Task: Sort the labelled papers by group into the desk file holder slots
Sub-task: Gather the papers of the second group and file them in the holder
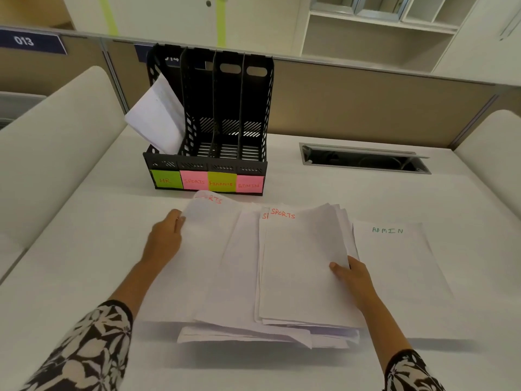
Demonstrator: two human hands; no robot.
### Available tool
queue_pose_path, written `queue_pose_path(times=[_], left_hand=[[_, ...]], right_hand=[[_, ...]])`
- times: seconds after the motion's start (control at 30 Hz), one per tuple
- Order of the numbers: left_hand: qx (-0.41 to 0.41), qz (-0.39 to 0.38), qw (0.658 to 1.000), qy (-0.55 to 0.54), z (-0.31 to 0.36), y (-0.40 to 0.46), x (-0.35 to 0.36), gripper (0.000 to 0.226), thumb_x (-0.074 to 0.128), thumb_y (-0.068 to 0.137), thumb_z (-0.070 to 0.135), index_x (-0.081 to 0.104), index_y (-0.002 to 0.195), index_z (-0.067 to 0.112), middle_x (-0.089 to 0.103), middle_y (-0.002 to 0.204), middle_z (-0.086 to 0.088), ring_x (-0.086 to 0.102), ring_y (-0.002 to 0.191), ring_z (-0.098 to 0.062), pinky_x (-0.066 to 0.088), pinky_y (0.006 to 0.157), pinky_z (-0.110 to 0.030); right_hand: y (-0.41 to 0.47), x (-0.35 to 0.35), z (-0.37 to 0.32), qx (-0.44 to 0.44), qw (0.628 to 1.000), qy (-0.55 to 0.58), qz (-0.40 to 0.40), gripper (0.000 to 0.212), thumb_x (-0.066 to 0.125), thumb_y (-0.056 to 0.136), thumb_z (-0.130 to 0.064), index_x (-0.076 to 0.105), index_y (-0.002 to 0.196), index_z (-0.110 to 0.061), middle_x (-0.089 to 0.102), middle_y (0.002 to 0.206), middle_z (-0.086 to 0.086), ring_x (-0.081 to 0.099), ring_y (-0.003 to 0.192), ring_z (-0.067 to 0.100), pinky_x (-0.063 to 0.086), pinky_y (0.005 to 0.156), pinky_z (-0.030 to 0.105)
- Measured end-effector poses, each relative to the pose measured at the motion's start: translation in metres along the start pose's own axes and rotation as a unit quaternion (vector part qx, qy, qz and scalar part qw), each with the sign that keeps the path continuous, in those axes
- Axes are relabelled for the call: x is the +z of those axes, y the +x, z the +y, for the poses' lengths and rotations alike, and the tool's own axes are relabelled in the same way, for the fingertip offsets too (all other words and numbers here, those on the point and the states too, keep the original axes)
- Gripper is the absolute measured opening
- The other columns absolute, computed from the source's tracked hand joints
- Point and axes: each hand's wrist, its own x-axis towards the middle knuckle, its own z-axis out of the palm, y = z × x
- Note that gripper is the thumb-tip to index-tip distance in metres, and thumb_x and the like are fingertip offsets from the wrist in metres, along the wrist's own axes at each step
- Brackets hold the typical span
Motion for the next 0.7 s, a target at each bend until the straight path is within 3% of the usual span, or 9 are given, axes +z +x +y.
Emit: queue_pose_path(times=[0.13, 0.23, 0.5, 0.7], left_hand=[[-0.019, 0.142, 0.99, 0.002, -0.015, 0.02, -0.047, 0.018, 0.041, 0.098, 0.017, 0.051, 0.102, 0.003, 0.06, 0.089, -0.035, 0.058, 0.082, -0.048, 0.042, 0.067, -0.044], [-0.058, 0.205, 0.976, -0.038, -0.017, 0.035, -0.077, 0.019, 0.038, 0.099, 0.018, 0.049, 0.097, 0.003, 0.059, 0.094, -0.032, 0.056, 0.084, -0.042, 0.037, 0.066, -0.04], [-0.013, 0.114, 0.988, -0.108, 0.047, 0.03, -0.053, 0.02, 0.039, 0.099, 0.015, 0.052, 0.097, 0.001, 0.055, 0.09, -0.014, 0.05, 0.082, -0.027, 0.034, 0.068, -0.031], [0.033, 0.099, 0.982, -0.157, 0.097, 0.033, -0.052, 0.016, 0.038, 0.099, 0.021, 0.05, 0.092, 0.013, 0.053, 0.084, 0.001, 0.047, 0.074, -0.014, 0.034, 0.061, -0.023]], right_hand=[[0.002, -0.004, 0.001, 0.01, 1.0, 0.015, -0.006, 0.022, 0.061, 0.088, -0.023, 0.064, 0.105, -0.009, 0.069, 0.1, 0.012, 0.064, 0.091, 0.034, 0.053, 0.087, 0.049], [0.005, -0.007, -0.003, 0.005, 0.999, 0.02, -0.026, 0.016, 0.063, 0.087, -0.022, 0.068, 0.097, -0.011, 0.071, 0.094, 0.012, 0.067, 0.086, 0.033, 0.056, 0.082, 0.047], [0.003, 0.011, -0.037, -0.056, 0.988, 0.098, -0.103, 0.022, 0.062, 0.089, -0.023, 0.065, 0.111, -0.02, 0.074, 0.1, 0.0, 0.071, 0.088, 0.02, 0.057, 0.069, 0.03], [-0.002, 0.035, -0.056, -0.098, 0.98, 0.11, -0.133, 0.028, 0.062, 0.089, -0.022, 0.064, 0.115, -0.014, 0.071, 0.108, 0.007, 0.069, 0.095, 0.025, 0.057, 0.084, 0.04]])
